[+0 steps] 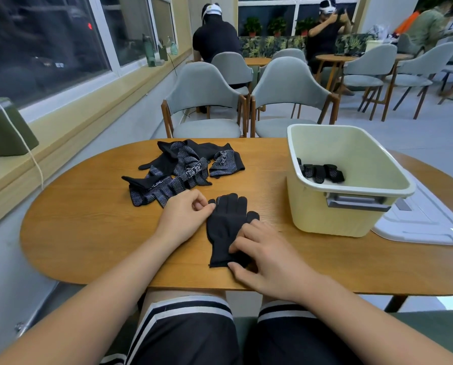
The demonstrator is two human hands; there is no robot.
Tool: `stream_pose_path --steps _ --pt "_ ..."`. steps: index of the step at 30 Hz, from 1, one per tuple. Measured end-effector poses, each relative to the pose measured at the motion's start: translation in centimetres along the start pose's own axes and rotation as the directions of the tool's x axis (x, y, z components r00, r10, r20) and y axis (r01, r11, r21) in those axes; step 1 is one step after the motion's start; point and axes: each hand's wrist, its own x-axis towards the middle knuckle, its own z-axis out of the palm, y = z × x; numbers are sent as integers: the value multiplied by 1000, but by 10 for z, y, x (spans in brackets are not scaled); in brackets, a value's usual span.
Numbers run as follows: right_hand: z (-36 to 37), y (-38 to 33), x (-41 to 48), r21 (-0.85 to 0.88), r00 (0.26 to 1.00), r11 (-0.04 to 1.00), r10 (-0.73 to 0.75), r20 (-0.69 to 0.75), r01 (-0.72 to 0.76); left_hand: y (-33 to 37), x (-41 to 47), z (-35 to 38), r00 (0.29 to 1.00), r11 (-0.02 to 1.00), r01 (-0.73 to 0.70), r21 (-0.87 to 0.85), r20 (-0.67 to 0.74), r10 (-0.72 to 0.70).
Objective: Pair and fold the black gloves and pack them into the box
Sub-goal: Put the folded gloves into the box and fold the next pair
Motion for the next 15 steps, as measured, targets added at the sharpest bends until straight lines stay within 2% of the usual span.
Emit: stream_pose_path --steps 4,11,15 --pt "0 -1 2 -23 1000 1000 -14 11 15 1 -2 -2 1000 1000 -17 24 24 16" --pt "0 -1 5 -2 999 999 42 -28 -42 3 -5 -3 994 996 -78 37 78 75" --pt "0 -8 7 -42 998 999 -2 -61 0 2 -4 -3 991 993 -110 29 82 107"
